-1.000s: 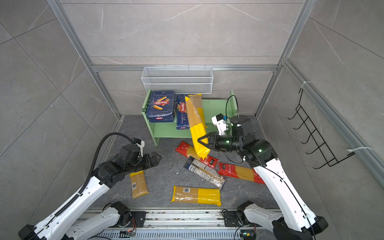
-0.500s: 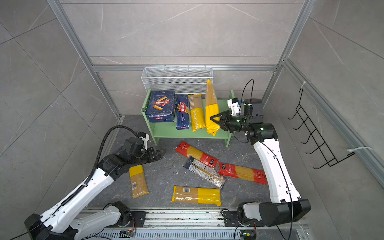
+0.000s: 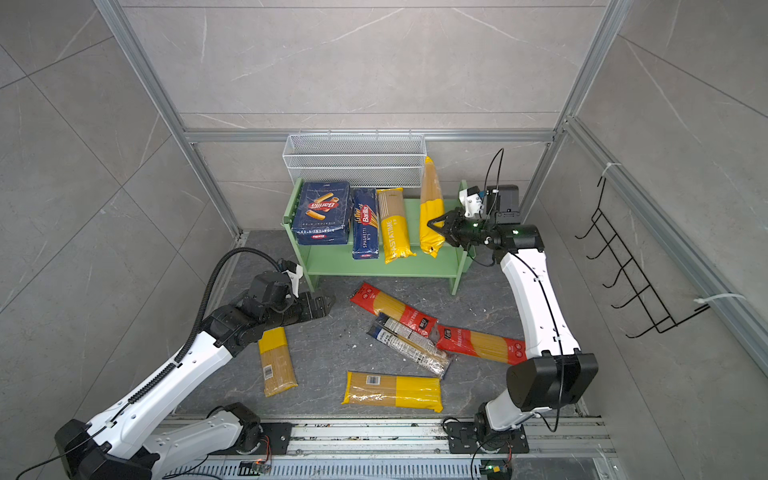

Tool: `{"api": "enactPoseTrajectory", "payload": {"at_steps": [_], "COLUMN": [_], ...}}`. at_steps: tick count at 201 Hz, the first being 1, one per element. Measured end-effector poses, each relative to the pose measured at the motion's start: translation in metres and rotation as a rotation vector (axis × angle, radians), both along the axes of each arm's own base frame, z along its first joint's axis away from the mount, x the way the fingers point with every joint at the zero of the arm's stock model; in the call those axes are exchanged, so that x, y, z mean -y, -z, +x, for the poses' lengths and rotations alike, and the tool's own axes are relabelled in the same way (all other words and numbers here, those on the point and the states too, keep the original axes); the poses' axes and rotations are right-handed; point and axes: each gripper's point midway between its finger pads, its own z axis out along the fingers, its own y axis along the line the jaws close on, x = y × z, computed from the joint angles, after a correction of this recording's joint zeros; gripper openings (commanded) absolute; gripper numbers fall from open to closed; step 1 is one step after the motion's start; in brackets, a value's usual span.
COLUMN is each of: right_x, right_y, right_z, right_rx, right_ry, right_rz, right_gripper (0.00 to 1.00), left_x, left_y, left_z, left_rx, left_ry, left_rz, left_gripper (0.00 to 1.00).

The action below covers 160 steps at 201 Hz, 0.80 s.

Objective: Place and organize the pasta boxes and bags onto the shelf
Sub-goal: 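Stand the bag beside the Pastatime bag on the upper tier, release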

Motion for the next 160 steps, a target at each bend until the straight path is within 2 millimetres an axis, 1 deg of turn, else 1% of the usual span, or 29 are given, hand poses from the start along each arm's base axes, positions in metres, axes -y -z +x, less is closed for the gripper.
{"api": "enactPoseTrajectory", "payload": {"at_steps": [35,70,117,160], "right_x": [0.002,0.009,0.023,0.031], "right_y": [0.005,0.015,0.033,0.040], "right_z": [0.009,0.016,0.013,0.012], "right_rx": [0.000,-0.016,-0.054,-0.061], "right_ry": [0.003,0.021,0.056,0.076], "right_rz": [-0.032,-0.098,-0.203,-0.258], "right_gripper": [0.00,0.00,0.00,0.00], "left_x": [0.001,0.003,0.005,0.006], "left_y": [0.001,0.003,0.002,0.002], "left_z": [0.001,0.004,0.006,0.005], "left_rx": [-0.001,0.001,0.008,0.005], "left_ry": [0.003,0.005,0.007,0.012], "left_rz": [0.003,0.004,-0.001,-0.005], "left_gripper": [1.00,1.00,1.00,1.00]}}
